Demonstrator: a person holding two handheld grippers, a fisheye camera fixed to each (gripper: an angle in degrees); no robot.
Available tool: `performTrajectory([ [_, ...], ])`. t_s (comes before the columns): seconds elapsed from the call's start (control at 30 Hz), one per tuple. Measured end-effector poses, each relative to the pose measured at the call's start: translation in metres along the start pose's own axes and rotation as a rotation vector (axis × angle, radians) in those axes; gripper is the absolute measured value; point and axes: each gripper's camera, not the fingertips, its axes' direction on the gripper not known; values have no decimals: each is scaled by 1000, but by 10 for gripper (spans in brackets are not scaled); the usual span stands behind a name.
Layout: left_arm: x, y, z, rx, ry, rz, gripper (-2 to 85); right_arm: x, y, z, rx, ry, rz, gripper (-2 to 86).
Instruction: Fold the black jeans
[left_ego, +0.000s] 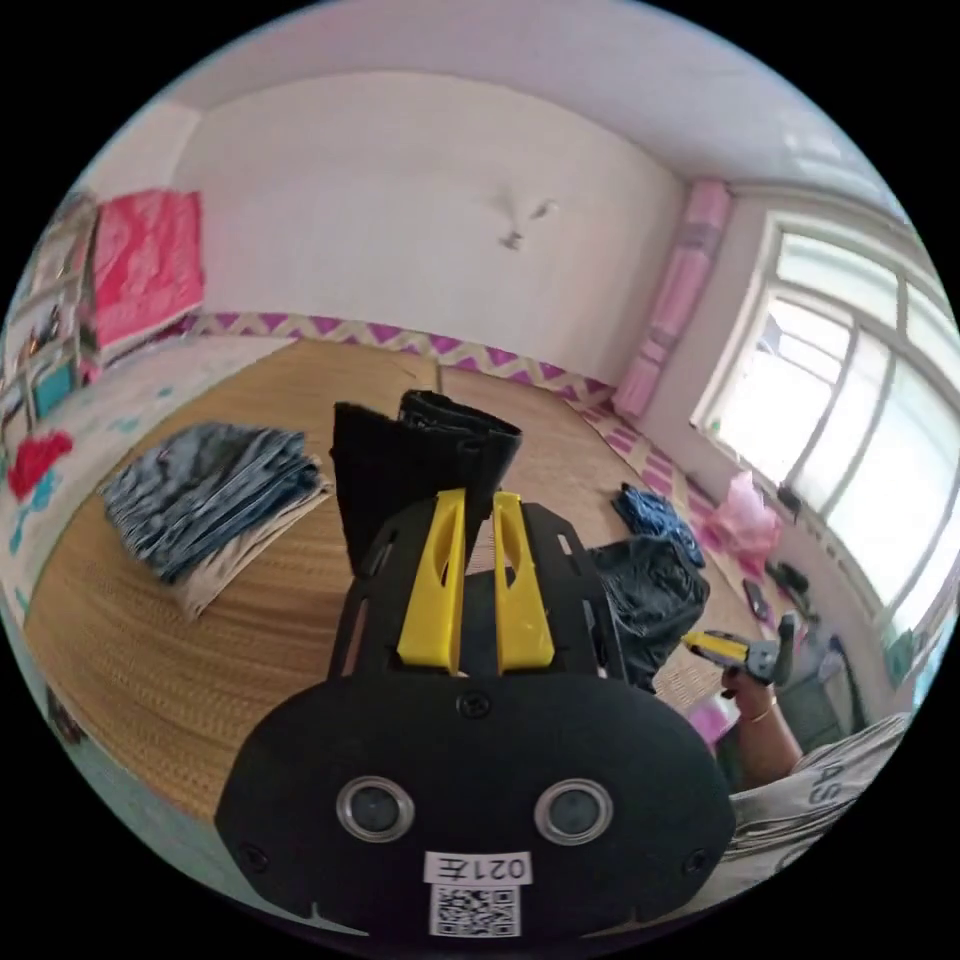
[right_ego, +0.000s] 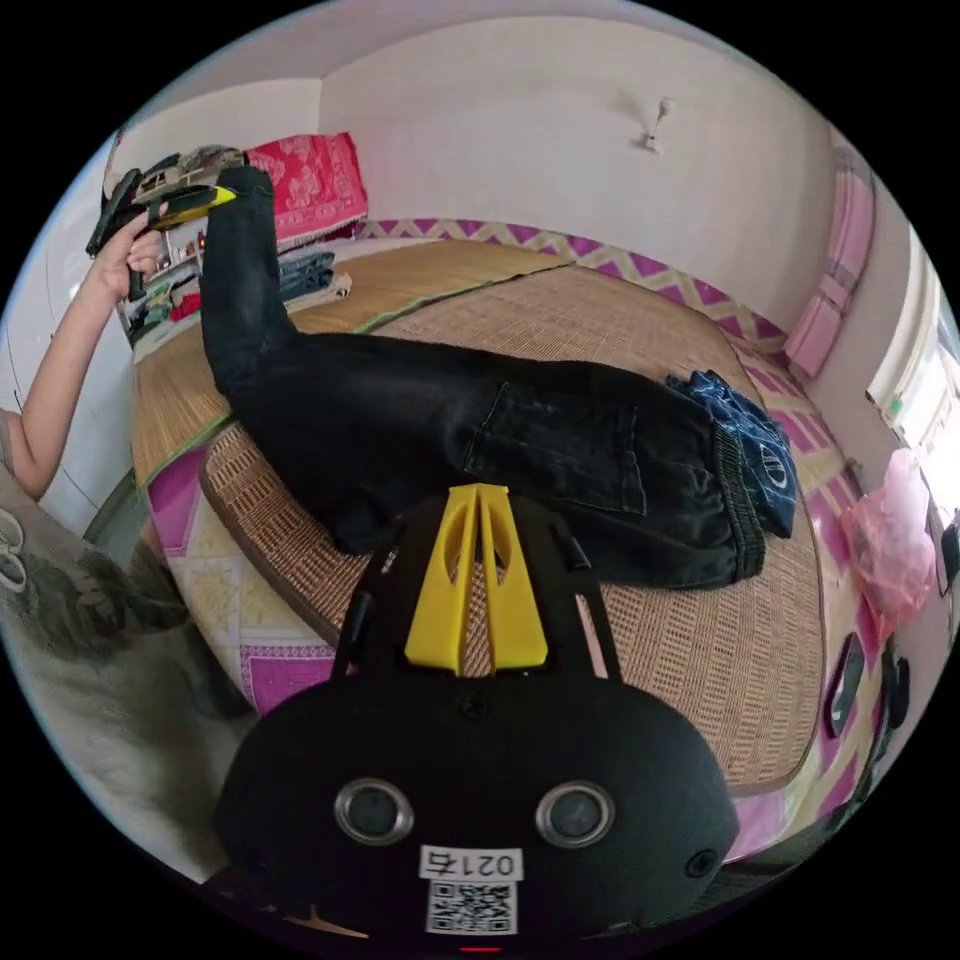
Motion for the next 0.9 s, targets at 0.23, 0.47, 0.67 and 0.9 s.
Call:
performTrajectory([
  [0.23,355,101,315,-308,-97,289,29,38,69,-37,49,-76,147,-7],
  [0.47,554,161,400,-191,-304,492,8,68,115,-46,25,-79,223,-7],
  [0.67,651,203,514,-430,-250,583,34,98,134,-50,42,-116,271,-6],
  [0.9,700,222,498,-426,-88,679,42,163,142,-56,119,-311,392,2],
])
